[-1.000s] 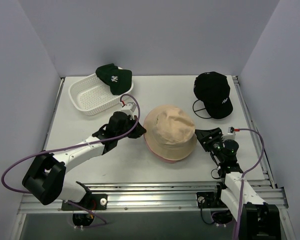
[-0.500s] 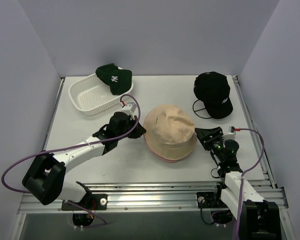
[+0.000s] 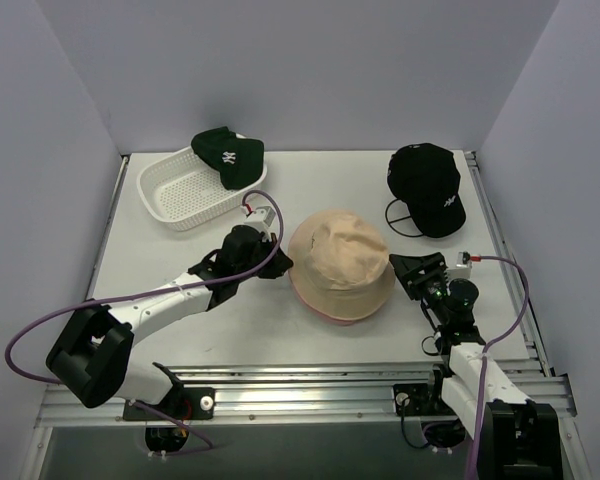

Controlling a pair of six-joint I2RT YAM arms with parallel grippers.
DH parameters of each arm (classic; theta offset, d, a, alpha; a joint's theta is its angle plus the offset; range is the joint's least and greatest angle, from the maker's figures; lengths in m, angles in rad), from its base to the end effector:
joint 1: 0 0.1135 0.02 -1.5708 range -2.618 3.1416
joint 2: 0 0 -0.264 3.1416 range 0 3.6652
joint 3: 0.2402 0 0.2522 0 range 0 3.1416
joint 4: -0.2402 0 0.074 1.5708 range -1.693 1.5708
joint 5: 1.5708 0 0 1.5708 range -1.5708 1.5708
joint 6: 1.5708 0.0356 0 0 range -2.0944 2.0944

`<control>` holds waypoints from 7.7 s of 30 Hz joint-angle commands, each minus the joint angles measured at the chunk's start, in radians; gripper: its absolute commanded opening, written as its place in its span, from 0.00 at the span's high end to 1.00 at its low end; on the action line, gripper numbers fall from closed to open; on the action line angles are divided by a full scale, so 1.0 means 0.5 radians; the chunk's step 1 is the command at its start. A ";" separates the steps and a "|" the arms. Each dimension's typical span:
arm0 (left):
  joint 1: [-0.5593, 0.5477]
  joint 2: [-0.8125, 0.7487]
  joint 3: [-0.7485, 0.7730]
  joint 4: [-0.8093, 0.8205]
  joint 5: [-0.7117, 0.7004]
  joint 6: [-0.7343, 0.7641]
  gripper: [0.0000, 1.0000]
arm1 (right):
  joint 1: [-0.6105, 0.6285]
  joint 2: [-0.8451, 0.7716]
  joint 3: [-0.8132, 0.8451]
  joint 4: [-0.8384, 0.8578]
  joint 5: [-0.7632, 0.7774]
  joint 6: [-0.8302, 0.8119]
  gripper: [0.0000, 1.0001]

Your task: Stack the hats

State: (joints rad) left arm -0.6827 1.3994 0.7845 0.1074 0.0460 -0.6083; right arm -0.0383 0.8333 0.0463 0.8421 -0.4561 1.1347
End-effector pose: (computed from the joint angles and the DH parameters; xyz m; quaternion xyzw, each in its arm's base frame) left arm 0.2359 -0.1940 0.2281 0.0437 0.8607 -0.3207 0.3929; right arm 0.1642 0.0094 0.1836 0.2338 0.6485 0.5013 0.5229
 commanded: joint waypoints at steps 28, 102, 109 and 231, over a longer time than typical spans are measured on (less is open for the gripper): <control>-0.012 -0.019 0.008 -0.058 -0.144 -0.023 0.98 | 0.046 -0.056 -0.231 0.098 0.019 0.029 0.69; -0.021 -0.492 0.265 -0.767 -0.625 -0.026 0.57 | 0.353 -0.172 0.517 -1.263 0.902 -0.597 0.64; 0.006 -0.489 0.499 -0.905 -0.620 0.103 0.35 | 0.353 -0.375 0.849 -1.641 0.879 -0.778 0.62; 0.328 -0.587 0.867 0.074 0.233 0.066 0.98 | 1.298 0.579 2.021 -0.663 0.648 -0.999 0.29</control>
State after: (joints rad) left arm -0.5117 1.1503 1.2270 0.0341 0.1505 -0.5404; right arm 0.5869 1.1473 1.0565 0.3969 -0.1673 0.6296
